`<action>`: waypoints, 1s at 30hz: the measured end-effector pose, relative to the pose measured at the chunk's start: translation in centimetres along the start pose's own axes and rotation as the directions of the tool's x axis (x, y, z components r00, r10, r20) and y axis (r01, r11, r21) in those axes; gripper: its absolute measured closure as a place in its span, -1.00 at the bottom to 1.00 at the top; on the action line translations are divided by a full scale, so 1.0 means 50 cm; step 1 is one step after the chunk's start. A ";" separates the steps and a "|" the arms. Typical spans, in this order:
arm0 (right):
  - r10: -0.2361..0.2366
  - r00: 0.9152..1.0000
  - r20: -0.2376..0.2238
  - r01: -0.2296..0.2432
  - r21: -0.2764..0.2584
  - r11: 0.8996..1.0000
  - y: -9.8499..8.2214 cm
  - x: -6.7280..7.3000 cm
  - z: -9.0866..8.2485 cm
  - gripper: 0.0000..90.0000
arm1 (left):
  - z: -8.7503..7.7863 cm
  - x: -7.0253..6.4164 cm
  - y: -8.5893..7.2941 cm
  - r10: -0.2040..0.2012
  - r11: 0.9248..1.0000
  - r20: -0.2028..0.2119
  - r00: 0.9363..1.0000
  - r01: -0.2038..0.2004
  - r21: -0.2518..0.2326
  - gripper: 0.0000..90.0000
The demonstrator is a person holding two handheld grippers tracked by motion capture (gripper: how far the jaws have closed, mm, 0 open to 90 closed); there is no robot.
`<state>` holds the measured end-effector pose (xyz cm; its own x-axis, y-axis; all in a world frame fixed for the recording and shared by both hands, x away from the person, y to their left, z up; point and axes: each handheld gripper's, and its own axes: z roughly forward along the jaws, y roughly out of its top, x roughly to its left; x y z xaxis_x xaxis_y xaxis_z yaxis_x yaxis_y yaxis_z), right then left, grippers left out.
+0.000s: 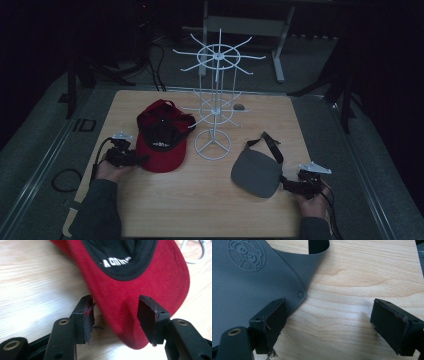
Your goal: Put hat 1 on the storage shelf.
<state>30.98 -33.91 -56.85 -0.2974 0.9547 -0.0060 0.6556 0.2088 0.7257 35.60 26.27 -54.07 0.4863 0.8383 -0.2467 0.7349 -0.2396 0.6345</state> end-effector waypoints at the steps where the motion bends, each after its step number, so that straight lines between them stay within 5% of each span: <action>1: 0.000 1.000 0.000 0.000 0.000 1.000 0.000 0.000 0.000 -0.70 | 0.004 -0.001 0.000 0.003 1.000 0.006 1.000 -0.003 0.006 0.06; 9: 0.000 1.000 0.000 0.000 0.000 1.000 0.000 0.000 0.000 -0.70 | 0.030 -0.014 -0.004 0.022 0.997 0.045 0.999 -0.025 0.069 0.12; 21: 0.000 1.000 -0.001 0.000 0.000 1.000 0.000 0.000 0.000 -0.70 | 0.012 -0.025 -0.024 0.001 1.000 0.128 0.992 0.003 -0.029 0.64; 30: 0.000 1.000 -0.001 0.000 0.000 1.000 0.000 0.000 0.000 -0.70 | -0.004 -0.034 -0.033 -0.006 0.992 0.149 0.989 0.025 -0.127 0.89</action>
<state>30.98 -33.90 -56.85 -0.2986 0.9544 -0.0053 0.6554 0.2091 0.7258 33.49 25.35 -54.56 0.5470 0.7573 -0.3569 0.6808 -0.1542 0.7161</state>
